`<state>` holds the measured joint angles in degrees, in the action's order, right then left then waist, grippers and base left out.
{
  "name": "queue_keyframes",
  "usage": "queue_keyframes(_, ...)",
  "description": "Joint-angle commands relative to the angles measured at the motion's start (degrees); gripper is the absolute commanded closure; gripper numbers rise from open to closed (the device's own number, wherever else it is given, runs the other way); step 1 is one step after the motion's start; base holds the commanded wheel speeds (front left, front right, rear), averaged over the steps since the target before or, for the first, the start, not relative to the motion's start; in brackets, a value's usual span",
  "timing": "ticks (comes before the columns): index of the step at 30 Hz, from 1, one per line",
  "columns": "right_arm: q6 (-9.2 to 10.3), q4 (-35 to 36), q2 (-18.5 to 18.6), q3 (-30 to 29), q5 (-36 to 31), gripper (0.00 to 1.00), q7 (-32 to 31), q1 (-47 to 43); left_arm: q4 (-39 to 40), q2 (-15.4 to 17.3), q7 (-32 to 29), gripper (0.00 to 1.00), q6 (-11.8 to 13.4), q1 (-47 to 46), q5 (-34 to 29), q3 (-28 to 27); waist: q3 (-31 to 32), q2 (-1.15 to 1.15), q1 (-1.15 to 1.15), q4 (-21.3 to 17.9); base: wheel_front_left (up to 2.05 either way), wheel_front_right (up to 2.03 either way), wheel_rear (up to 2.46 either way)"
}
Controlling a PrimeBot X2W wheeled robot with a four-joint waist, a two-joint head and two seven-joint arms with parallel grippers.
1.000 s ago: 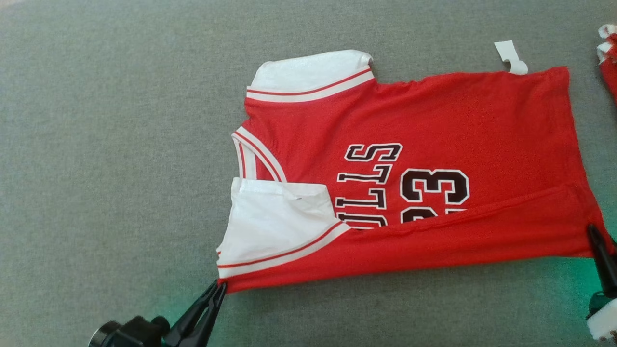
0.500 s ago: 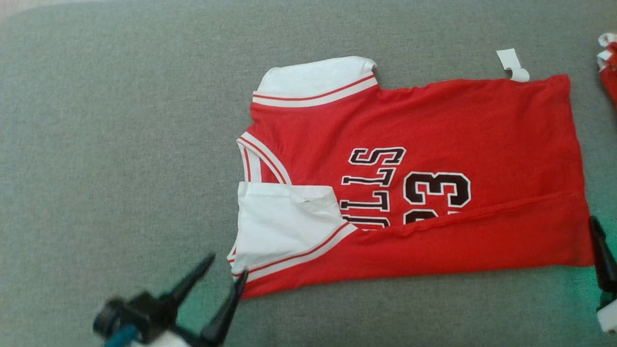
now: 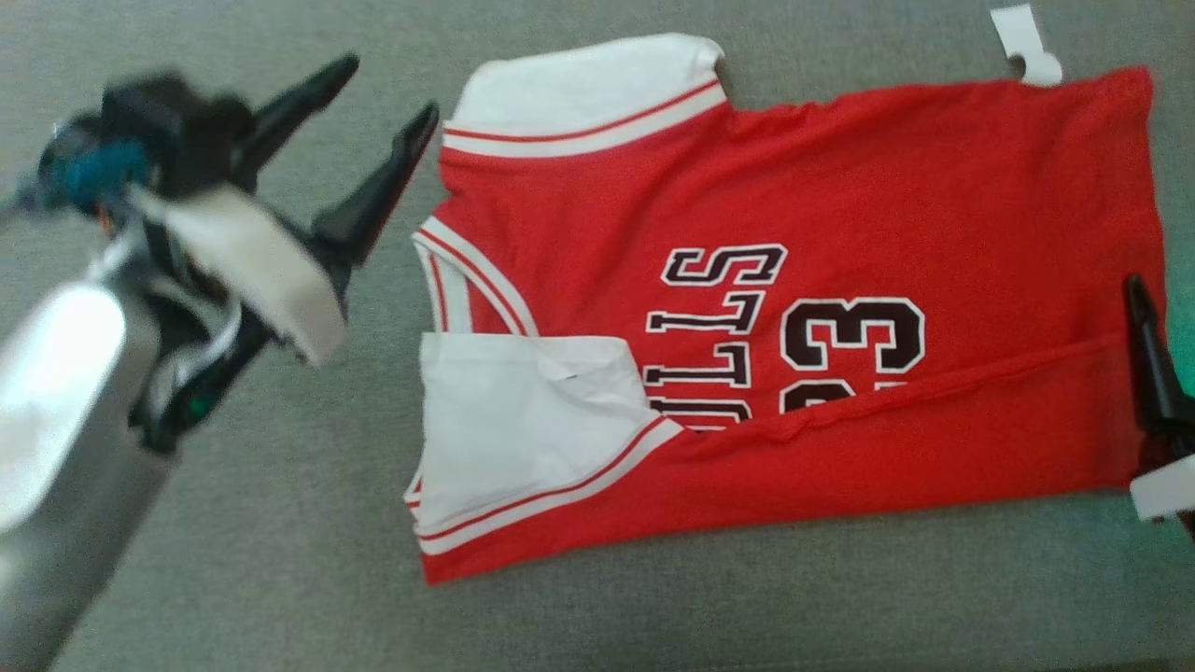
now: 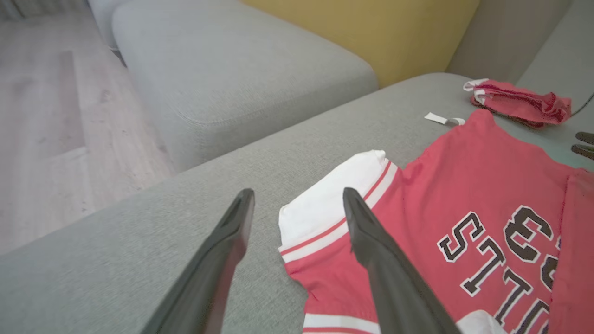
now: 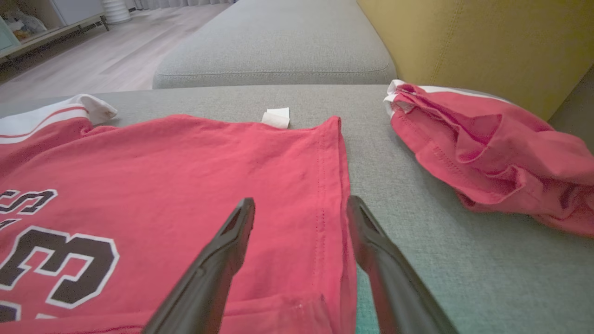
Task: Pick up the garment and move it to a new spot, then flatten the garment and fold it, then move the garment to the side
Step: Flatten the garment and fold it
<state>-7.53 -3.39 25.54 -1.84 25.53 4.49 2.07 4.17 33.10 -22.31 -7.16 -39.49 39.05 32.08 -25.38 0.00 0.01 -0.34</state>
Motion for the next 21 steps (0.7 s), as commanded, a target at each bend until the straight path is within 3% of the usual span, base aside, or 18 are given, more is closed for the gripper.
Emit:
queue_keyframes(1,0.04,1.74,1.23,0.51,-0.62,0.00,0.09,-0.07,0.18,2.97,-1.16,0.00,-0.30,-4.15,1.15,-1.19,-2.57,0.00,-0.01,-1.70,0.00,0.00,0.00)
queue_keyframes(7,0.04,1.99,-0.08,0.80,-1.83,0.00,-0.20,1.68,-8.82,4.29,-5.23,0.00,-0.32,-15.40,8.09,6.43,-5.77,0.00,-0.01,-3.40,0.00,0.00,0.00)
queue_keyframes(13,0.04,2.08,-1.23,1.64,-1.84,0.00,0.05,2.82,-16.42,4.74,-7.73,0.00,-0.32,-20.13,14.32,11.95,-7.12,0.00,-0.01,-5.20,0.00,0.00,0.00)
queue_keyframes(21,0.04,1.78,-1.59,0.86,-2.04,0.00,0.78,2.87,-17.19,5.66,-9.42,0.03,-0.32,-22.08,22.86,17.58,-8.14,0.00,-0.01,-6.07,0.00,0.00,0.00)
